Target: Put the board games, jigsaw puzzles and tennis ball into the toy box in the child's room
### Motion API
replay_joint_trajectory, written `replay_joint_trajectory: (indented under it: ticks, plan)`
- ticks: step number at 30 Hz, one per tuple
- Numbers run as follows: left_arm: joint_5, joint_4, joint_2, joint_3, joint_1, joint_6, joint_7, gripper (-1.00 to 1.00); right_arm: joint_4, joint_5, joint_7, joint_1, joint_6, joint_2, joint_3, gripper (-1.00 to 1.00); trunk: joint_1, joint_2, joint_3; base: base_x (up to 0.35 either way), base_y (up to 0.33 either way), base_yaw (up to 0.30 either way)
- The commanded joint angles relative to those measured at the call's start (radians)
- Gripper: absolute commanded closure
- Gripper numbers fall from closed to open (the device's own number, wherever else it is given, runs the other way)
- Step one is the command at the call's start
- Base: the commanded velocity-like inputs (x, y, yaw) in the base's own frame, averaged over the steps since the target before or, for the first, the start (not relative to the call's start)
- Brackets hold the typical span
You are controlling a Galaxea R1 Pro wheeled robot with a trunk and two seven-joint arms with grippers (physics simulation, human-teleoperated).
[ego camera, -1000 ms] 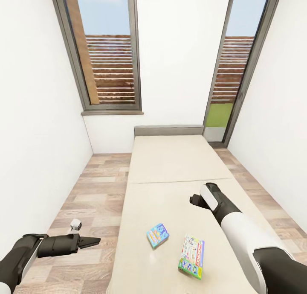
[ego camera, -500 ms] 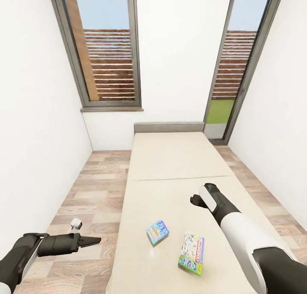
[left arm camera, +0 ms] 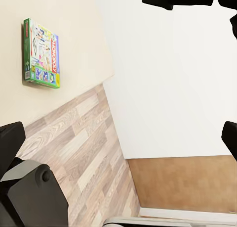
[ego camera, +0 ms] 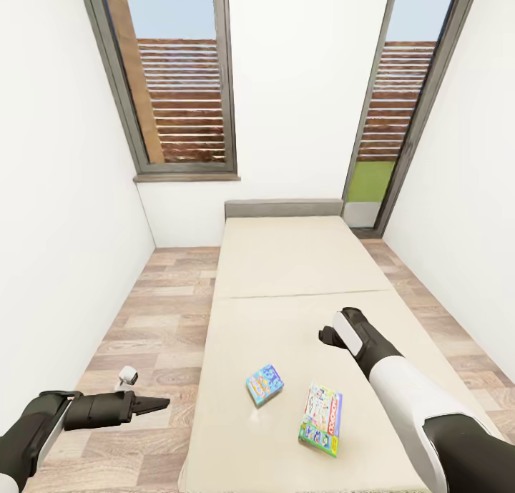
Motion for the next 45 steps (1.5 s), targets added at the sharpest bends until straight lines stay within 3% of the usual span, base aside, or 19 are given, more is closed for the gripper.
replay_joint_trajectory:
  ticks: [1,4,9,19,32,45]
  plan:
    - [-0.001,0.000,0.000,0.000,-0.001,0.011,-0.004,-1.00,-0.001,-0.011,-0.009,-0.001,0.002,-0.001,0.012,-1.00,0.001,-0.002,-0.004,0.000,0.000,0.000]
    - [-0.002,0.000,0.000,0.000,-0.001,0.011,-0.004,-1.00,-0.002,-0.012,-0.008,-0.001,-0.009,0.000,0.053,-1.00,0.001,-0.002,-0.009,0.000,0.000,0.000]
    - [-0.004,0.000,0.000,0.000,-0.001,0.011,-0.004,-1.00,-0.001,-0.014,-0.006,-0.001,-0.039,0.000,0.089,-1.00,0.001,-0.002,-0.017,0.000,0.000,0.000]
    - [-0.006,0.000,0.000,0.000,-0.001,0.011,-0.004,-1.00,-0.002,-0.017,-0.004,-0.001,-0.048,0.000,0.100,-1.00,0.001,-0.002,-0.033,0.000,0.000,0.000]
    - [-0.007,0.000,0.000,0.001,-0.001,0.011,-0.004,-1.00,-0.004,-0.014,0.004,-0.001,-0.047,0.042,0.115,-1.00,0.001,-0.002,-0.054,0.000,0.000,0.000]
    - [-0.007,0.000,0.000,0.001,-0.001,0.011,-0.004,-1.00,-0.005,-0.014,0.010,-0.001,-0.042,0.044,0.117,-1.00,0.001,-0.002,-0.076,0.000,0.000,0.000]
